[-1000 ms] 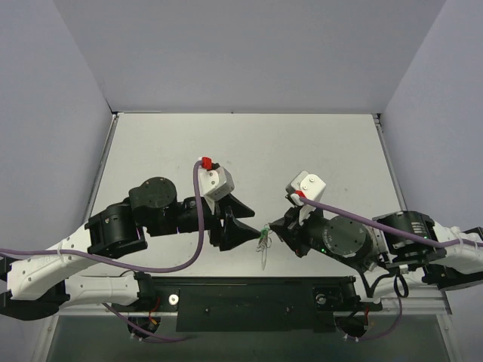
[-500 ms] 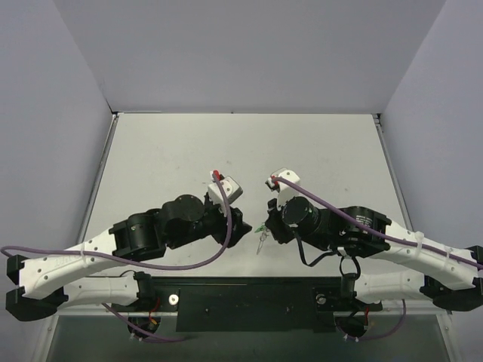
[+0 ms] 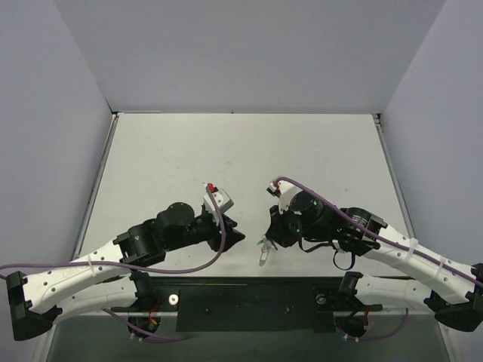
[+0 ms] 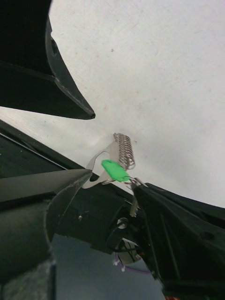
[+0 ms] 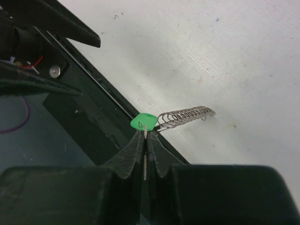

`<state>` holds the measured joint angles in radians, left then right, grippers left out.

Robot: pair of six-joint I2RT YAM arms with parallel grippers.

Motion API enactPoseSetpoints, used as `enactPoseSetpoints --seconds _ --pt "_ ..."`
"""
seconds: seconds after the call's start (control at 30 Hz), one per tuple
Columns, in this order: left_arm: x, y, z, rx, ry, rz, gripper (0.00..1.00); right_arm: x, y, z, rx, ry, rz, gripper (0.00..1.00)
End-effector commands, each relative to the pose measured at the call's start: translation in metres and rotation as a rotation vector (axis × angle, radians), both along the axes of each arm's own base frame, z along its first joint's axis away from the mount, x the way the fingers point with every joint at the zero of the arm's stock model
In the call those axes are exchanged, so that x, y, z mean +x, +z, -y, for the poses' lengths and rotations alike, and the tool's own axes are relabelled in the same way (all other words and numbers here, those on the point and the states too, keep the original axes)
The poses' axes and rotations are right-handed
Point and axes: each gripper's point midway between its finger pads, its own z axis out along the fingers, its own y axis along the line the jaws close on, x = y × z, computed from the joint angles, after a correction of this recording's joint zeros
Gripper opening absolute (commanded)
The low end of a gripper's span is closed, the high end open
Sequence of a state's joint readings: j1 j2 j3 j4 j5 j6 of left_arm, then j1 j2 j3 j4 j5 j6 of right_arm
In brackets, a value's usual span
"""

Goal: Remove the keys from the keyring

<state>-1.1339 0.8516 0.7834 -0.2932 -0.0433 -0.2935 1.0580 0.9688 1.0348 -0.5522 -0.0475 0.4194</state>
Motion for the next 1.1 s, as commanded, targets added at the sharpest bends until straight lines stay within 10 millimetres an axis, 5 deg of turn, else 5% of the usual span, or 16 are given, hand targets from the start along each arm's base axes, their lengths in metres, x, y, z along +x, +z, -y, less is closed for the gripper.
enactPoseSetpoints --seconds 0.0,0.47,0.8,1.07 --pt "-0.009 0.049 0.013 -0.208 -0.181 0.073 0.5 -0.008 0.015 -0.024 0.116 0.146 -0.002 0.0" --pt "-0.003 0.025 0.028 -0.233 -0.401 -0.083 0.48 0.007 0.005 -0.034 0.119 0.17 -0.048 0.0" --pt "-0.001 0.012 0.034 -0.254 -0.407 -0.112 0.58 0.009 -0.003 -0.036 0.117 0.181 -0.069 0.0" --pt "0.002 0.007 0.039 -0.254 -0.405 -0.131 0.5 0.008 0.0 -0.038 0.131 0.196 -0.076 0.0"
